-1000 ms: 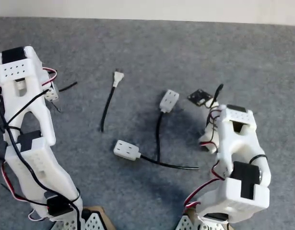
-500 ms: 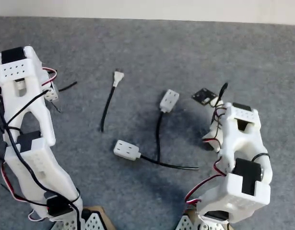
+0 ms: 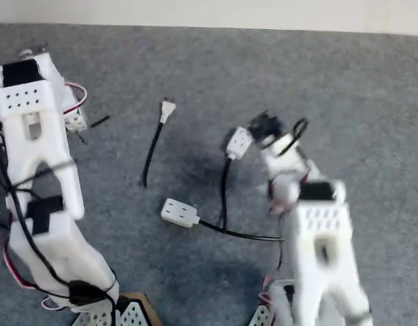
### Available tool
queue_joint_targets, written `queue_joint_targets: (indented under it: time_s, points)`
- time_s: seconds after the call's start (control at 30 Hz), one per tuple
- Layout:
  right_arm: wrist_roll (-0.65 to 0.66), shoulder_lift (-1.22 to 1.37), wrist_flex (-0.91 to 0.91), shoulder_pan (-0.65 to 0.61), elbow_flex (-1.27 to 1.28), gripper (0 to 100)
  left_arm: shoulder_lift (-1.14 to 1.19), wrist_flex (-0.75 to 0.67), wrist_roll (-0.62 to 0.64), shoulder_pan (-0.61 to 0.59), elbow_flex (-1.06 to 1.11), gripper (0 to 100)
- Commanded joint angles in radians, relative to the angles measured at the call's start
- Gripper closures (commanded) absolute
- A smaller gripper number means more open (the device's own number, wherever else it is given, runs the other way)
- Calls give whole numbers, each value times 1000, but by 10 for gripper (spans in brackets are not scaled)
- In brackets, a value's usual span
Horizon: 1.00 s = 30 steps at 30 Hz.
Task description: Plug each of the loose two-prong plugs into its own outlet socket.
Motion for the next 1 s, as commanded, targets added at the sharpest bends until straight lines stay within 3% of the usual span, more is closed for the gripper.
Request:
queue_joint_targets:
  time_s: [0.0,0.1,0.23,0.37,0.47,0.6,0.73,0.97]
  points:
    - [-115,-275,4,-185,93,991,-211,-9,11,62,101,809]
    - [-164,-360,-2,-283,165,991,-377,-117,8,101,328,808]
    - [-180,-380,-44,-372,222,991,-651,-381,8,133,734,807]
    - [-198,-378,-168,-409,309,991,-974,-600,15,206,1164,806]
    - [-249,-377,-282,-409,406,991,-1247,-710,106,274,1438,806]
    - [-293,-377,-318,-409,470,991,-1584,-743,219,374,1669,744]
    - [-296,-377,-317,-440,473,991,-1842,-704,235,463,1801,716]
    - [-330,-374,-321,-576,467,991,-2048,-595,235,595,1873,687]
